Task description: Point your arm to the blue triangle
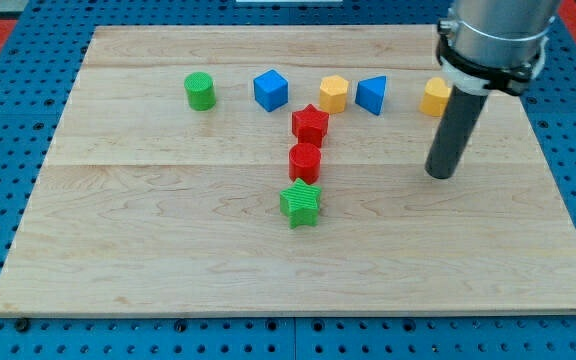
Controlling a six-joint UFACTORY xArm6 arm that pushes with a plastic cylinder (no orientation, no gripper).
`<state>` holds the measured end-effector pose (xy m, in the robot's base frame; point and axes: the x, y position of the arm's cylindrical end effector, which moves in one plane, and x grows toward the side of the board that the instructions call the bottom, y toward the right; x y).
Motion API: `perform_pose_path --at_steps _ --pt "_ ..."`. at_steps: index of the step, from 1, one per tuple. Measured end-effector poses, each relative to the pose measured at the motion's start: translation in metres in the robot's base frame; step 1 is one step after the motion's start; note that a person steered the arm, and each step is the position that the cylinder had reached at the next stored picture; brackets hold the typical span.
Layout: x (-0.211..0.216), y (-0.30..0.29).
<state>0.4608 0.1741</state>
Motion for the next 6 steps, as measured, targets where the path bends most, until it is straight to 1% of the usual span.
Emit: perform_pose_path --at_steps 1,3,4,5,6 --pt "0.001 0.011" --pt "0.021 0.037" --pt "0.000 0.037" --pt "-0.046 0.015" --pt "-0.049 0.004"
